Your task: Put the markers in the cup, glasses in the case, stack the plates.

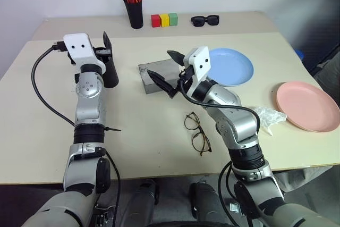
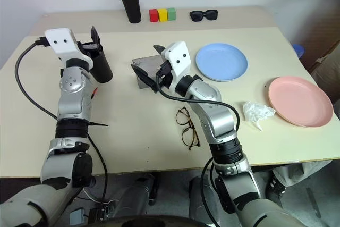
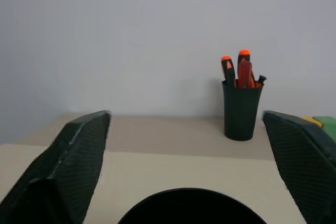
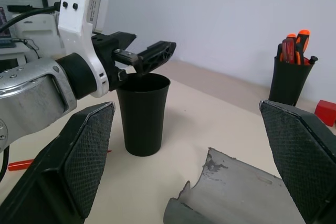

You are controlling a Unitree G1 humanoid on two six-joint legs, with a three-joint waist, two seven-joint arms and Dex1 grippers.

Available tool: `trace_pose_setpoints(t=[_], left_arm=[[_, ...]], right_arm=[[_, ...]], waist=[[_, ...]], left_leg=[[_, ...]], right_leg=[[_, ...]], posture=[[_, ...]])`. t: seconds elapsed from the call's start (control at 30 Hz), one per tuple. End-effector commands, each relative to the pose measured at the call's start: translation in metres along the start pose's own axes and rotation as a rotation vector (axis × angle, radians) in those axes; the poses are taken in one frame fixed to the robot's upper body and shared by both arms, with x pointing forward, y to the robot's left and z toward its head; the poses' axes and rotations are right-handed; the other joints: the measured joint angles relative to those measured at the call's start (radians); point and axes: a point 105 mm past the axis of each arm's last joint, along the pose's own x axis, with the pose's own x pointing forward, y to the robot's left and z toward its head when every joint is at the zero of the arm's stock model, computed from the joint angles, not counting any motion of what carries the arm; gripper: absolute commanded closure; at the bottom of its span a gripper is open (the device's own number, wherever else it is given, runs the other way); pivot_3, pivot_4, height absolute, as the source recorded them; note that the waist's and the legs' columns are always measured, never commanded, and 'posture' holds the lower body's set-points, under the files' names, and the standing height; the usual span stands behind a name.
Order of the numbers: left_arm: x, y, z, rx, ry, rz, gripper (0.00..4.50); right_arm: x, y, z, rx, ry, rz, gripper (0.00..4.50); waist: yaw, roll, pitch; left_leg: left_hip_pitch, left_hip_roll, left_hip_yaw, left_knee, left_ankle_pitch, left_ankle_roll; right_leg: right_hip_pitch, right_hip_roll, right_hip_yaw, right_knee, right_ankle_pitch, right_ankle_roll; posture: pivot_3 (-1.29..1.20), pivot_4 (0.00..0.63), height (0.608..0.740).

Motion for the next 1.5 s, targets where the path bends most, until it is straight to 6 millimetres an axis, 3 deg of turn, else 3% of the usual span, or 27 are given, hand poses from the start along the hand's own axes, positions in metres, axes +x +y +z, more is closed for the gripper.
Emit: trace_pose_setpoints(t=[0.03, 0.27, 0.4, 0.5, 0.6, 0.73, 0.87, 1.0, 1.27, 1.37, 1.5], left_arm=[[0.001, 0.012, 0.022, -0.055, -0.074, 0.063, 0.03], [-0.006, 0.059, 0.059, -0.079, -0.113, 0.157, 0.03], [-0.028, 0.071, 0.059, -0.010, 0.055, -0.110, 0.03], [-0.055, 0.074, 0.041, 0.090, 0.268, -0.267, 0.03], [-0.090, 0.085, 0.007, 0.193, 0.597, -0.339, 0.03], [-0.119, 0.086, -0.019, 0.165, 0.889, -0.361, 0.03], [-0.125, 0.079, -0.038, 0.181, 1.024, -0.382, 0.03], [-0.119, 0.070, -0.049, 0.185, 1.075, -0.425, 0.03], [-0.107, 0.066, -0.068, 0.185, 1.149, -0.433, 0.03], [-0.106, 0.067, -0.073, 0.192, 1.170, -0.436, 0.83], [-0.106, 0.067, -0.076, 0.195, 1.175, -0.441, 2.77]], right_arm=[[0.001, 0.004, 0.009, -0.006, -0.041, 0.018, 0.00], [-0.007, 0.001, 0.007, -0.018, -0.018, 0.021, 0.00], [-0.031, -0.002, -0.004, -0.042, 0.070, 0.096, 0.00], [-0.045, -0.002, -0.010, -0.066, 0.136, 0.166, 0.00], [-0.055, -0.005, -0.016, -0.091, 0.190, 0.211, 0.00], [-0.059, -0.006, -0.018, -0.097, 0.214, 0.242, 0.00], [-0.062, 0.001, -0.020, -0.088, 0.230, 0.284, 0.00], [-0.070, 0.012, -0.026, -0.085, 0.259, 0.337, 0.00], [-0.075, 0.016, -0.032, -0.086, 0.281, 0.330, 0.00], [-0.078, 0.019, -0.034, -0.088, 0.290, 0.327, 0.00], [-0.079, 0.020, -0.034, -0.086, 0.296, 0.330, 0.00]], waist=[[0.000, 0.000, 0.000], [-0.007, 0.000, 0.000], [-0.012, 0.000, 0.000], [-0.014, 0.000, 0.000], [-0.020, 0.001, 0.000], [-0.018, 0.001, 0.000], [-0.015, 0.000, 0.000], [-0.004, 0.000, 0.000], [0.002, 0.000, 0.000], [0.004, 0.001, 0.000], [0.003, 0.001, 0.000]], left_leg=[[0.000, 0.000, 0.000, 0.000, 0.000, 0.000], [0.000, 0.000, 0.000, 0.000, 0.000, 0.000], [0.000, 0.001, 0.000, -0.001, 0.000, 0.000], [0.000, 0.001, 0.000, -0.001, 0.000, 0.000], [0.001, 0.002, 0.000, -0.001, 0.000, 0.000], [0.001, 0.003, -0.001, -0.001, 0.000, 0.000], [0.001, 0.002, -0.001, -0.001, 0.000, 0.000], [0.001, 0.003, 0.000, -0.001, 0.000, 0.000], [0.001, 0.003, 0.000, -0.002, 0.000, -0.001], [0.001, 0.003, 0.000, -0.002, 0.000, -0.001], [0.001, 0.003, 0.000, -0.002, 0.000, -0.001]], right_leg=[[0.000, 0.000, 0.000, 0.000, 0.000, 0.000], [-0.001, 0.000, 0.000, 0.001, 0.000, 0.000], [-0.001, 0.000, 0.000, 0.001, 0.000, 0.000], [0.000, 0.000, 0.000, 0.001, 0.000, 0.000], [0.000, 0.000, 0.000, 0.001, -0.001, -0.001], [0.000, 0.001, 0.000, 0.000, -0.001, -0.002], [0.000, 0.001, 0.000, 0.000, -0.001, -0.001], [0.000, 0.001, 0.000, 0.000, -0.001, -0.001], [-0.001, 0.000, 0.000, -0.001, -0.001, -0.001], [0.000, 0.000, 0.001, -0.001, -0.001, -0.001], [0.000, 0.000, 0.001, -0.001, -0.001, -0.001]], posture=[[0.00, 0.150, 0.740], [0.00, 0.150, 0.740], [0.00, 0.150, 0.740], [0.00, 0.150, 0.740], [0.00, 0.150, 0.740], [0.00, 0.150, 0.740], [0.00, 0.150, 0.740], [0.00, 0.150, 0.740], [0.00, 0.150, 0.740], [0.00, 0.150, 0.740], [0.00, 0.150, 0.740]])
